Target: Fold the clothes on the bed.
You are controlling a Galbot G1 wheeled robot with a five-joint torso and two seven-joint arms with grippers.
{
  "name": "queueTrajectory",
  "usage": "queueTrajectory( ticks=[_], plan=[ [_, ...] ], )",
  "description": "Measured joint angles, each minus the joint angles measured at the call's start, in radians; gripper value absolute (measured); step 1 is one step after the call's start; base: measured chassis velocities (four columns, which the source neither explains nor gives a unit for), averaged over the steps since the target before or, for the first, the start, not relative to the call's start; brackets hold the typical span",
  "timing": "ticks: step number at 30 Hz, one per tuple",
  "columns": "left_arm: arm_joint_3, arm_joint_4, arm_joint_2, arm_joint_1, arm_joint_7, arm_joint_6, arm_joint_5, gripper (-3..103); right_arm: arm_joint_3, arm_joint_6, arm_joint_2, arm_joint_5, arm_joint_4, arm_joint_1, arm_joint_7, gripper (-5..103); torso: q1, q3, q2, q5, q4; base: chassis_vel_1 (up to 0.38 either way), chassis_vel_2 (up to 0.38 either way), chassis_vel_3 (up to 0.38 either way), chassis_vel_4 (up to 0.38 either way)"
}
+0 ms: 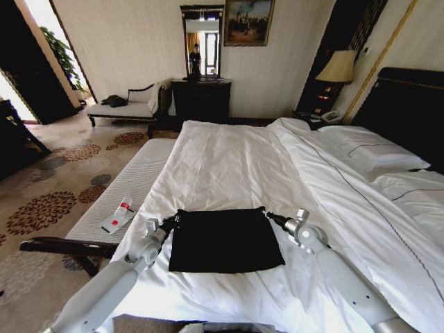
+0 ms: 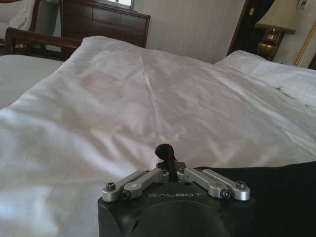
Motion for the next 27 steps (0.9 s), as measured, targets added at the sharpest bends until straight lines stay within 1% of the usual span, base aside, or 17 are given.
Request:
queueTrajectory(
  ticks=[3, 6, 7, 11, 12, 14, 15, 17, 18, 20, 22, 23, 25, 26, 27],
  plan=[
    [-0.007, -0.019, 0.006, 0.0, -0.003, 0.0, -0.004, 2, 0.01, 0.003, -0.006, 0.007, 0.024, -0.005, 0.002, 1, 0.0, 0.0, 0.0, 0.0, 0.0001, 0.0, 0.0, 0.0, 0.0],
    [-0.044, -0.08, 0.024, 0.002, -0.015, -0.001, -0.029, 2, 0.046, 0.022, -0.027, 0.025, 0.111, -0.027, 0.016, 1, 0.0, 0.0, 0.0, -0.0002, 0.0, 0.0, 0.0, 0.0, 0.0],
    [-0.044, -0.08, 0.024, 0.002, -0.015, -0.001, -0.029, 2, 0.046, 0.022, -0.027, 0.025, 0.111, -0.027, 0.016, 1, 0.0, 0.0, 0.0, -0.0002, 0.0, 0.0, 0.0, 0.0, 0.0],
    [-0.094, -0.146, 0.061, -0.004, -0.024, -0.006, -0.075, 2, 0.105, 0.089, -0.057, 0.004, 0.217, -0.064, 0.023, 1, 0.0, 0.0, 0.0, -0.0001, 0.0, 0.0, 0.0, 0.0, 0.0],
    [-0.094, -0.146, 0.061, -0.004, -0.024, -0.006, -0.075, 2, 0.105, 0.089, -0.057, 0.004, 0.217, -0.064, 0.023, 1, 0.0, 0.0, 0.0, -0.0001, 0.0, 0.0, 0.0, 0.0, 0.0],
    [-0.111, -0.171, 0.08, -0.013, -0.022, -0.011, -0.091, 2, 0.136, 0.12, -0.071, -0.004, 0.255, -0.078, 0.02, 1, 0.0, 0.0, 0.0, -0.0002, 0.0001, 0.0, 0.0, 0.0, 0.0],
    [-0.125, -0.189, 0.095, -0.027, -0.017, -0.017, -0.103, 2, 0.165, 0.158, -0.083, -0.011, 0.283, -0.091, 0.009, 1, 0.0, 0.0, 0.0, -0.0001, 0.0003, 0.0, 0.0, 0.0, 0.0],
    [-0.145, -0.207, 0.112, -0.06, -0.016, -0.021, -0.132, 2, 0.207, 0.192, -0.105, -0.007, 0.324, -0.112, -0.006, 1, 0.0, 0.0, 0.0, -0.0002, 0.0, 0.0, 0.0, 0.0, 0.0],
    [-0.145, -0.207, 0.112, -0.06, -0.016, -0.021, -0.132, 2, 0.207, 0.192, -0.105, -0.007, 0.324, -0.112, -0.006, 1, 0.0, 0.0, 0.0, -0.0002, 0.0, 0.0, 0.0, 0.0, 0.0],
    [-0.153, -0.22, 0.133, -0.097, -0.017, -0.023, -0.148, 2, 0.246, 0.204, -0.129, 0.008, 0.367, -0.138, -0.009, 1, 0.0, 0.0, 0.0, 0.0, -0.0005, 0.0, 0.0, 0.0, 0.0],
    [-0.156, -0.233, 0.147, -0.115, -0.019, -0.024, -0.163, 2, 0.273, 0.209, -0.142, 0.028, 0.402, -0.156, -0.006, 1, 0.0, 0.0, 0.0, 0.0001, -0.0003, 0.0, 0.0, 0.0, 0.0],
    [-0.162, -0.243, 0.148, -0.122, -0.027, -0.024, -0.188, 2, 0.284, 0.21, -0.147, 0.042, 0.421, -0.163, 0.001, 1, 0.0, 0.0, 0.0, 0.0, -0.0001, 0.0, 0.0, 0.0, 0.0],
    [-0.169, -0.248, 0.147, -0.125, -0.034, -0.024, -0.202, 2, 0.29, 0.21, -0.151, 0.048, 0.433, -0.167, 0.005, 1, 0.0, 0.0, 0.0, -0.0001, 0.0, 0.0, 0.0, 0.0, 0.0],
    [-0.187, -0.256, 0.148, -0.125, -0.044, -0.022, -0.219, 2, 0.306, 0.21, -0.158, 0.057, 0.468, -0.18, 0.015, 1, 0.0, 0.0, 0.0, -0.0001, 0.0001, 0.0, 0.0, 0.0, 0.0],
    [-0.192, -0.26, 0.152, -0.123, -0.044, -0.022, -0.218, 2, 0.316, 0.21, -0.16, 0.064, 0.483, -0.186, 0.022, 1, 0.0, 0.0, 0.0, 0.0, 0.0, 0.0, 0.0, 0.0, 0.0]
  ],
)
